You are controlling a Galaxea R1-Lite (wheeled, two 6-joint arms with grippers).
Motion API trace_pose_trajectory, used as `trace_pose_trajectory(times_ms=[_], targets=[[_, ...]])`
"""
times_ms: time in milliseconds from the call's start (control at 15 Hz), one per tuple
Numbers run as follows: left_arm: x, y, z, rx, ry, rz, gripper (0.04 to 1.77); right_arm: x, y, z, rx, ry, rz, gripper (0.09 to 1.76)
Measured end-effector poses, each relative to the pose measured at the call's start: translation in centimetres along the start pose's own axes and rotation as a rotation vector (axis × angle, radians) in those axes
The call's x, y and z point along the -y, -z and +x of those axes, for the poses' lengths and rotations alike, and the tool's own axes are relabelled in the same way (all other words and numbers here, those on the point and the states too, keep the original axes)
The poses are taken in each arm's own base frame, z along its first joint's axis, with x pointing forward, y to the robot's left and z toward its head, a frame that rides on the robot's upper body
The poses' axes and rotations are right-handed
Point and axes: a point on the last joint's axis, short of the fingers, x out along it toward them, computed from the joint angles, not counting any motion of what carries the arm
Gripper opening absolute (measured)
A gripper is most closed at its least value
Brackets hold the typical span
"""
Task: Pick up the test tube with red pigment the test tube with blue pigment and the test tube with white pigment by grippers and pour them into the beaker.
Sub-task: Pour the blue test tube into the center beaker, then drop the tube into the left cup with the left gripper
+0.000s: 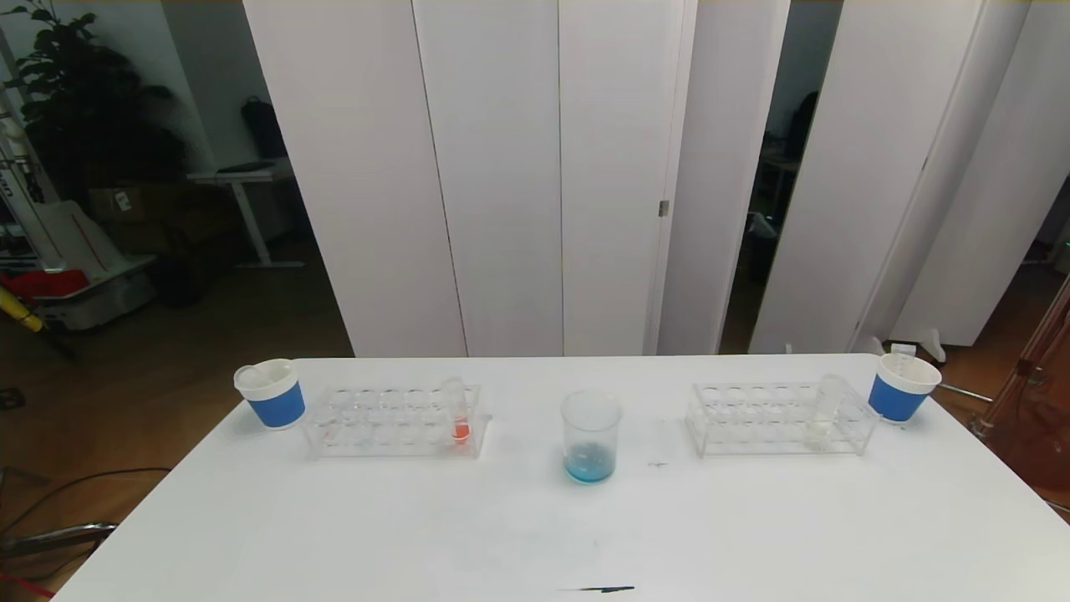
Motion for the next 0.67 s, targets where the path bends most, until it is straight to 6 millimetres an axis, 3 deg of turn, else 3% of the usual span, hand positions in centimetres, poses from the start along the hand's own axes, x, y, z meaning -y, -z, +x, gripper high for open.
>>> trace_pose_trajectory(times_ms=[200, 667], targets=[[0.3, 2.1, -0.6, -0.003, 0.054, 0.004, 1.75, 0.0, 0.0, 0.0, 0.000, 0.000, 0.000, 1.75], [0.8, 5.6, 0.7, 0.000, 0.102, -0.017, 1.75, 0.0, 0.0, 0.0, 0.000, 0.000, 0.000, 1.75]])
